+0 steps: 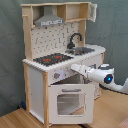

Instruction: Play with the kitchen

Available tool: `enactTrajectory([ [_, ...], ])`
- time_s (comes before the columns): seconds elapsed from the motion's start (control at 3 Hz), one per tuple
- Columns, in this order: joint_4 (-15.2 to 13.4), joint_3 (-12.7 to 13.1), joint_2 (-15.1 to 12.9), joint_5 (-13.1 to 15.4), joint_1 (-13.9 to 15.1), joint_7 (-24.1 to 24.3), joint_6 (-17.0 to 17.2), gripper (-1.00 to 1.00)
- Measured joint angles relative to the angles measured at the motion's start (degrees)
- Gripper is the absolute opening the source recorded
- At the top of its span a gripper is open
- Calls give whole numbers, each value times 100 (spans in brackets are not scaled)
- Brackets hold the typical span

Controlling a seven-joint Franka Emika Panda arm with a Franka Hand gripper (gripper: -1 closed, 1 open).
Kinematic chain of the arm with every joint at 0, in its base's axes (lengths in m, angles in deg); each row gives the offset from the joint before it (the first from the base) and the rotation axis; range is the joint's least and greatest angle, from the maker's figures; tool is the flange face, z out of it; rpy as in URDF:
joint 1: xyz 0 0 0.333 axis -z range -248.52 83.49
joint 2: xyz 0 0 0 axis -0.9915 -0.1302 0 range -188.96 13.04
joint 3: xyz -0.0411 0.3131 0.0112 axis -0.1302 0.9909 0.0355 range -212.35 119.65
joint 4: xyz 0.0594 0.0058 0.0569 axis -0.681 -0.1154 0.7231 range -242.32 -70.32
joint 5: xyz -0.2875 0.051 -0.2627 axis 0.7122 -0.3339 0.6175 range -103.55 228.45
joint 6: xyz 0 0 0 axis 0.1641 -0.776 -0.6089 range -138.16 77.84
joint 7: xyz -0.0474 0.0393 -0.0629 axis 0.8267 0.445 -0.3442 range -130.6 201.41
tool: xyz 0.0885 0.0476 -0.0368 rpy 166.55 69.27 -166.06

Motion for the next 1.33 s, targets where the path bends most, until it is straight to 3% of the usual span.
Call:
enactTrajectory([
  [1.0, 7, 0, 0, -60, -8, 1824, -3, -100],
  [1.33, 2, 29, -27, -68, -20, 1965, -2, -100],
])
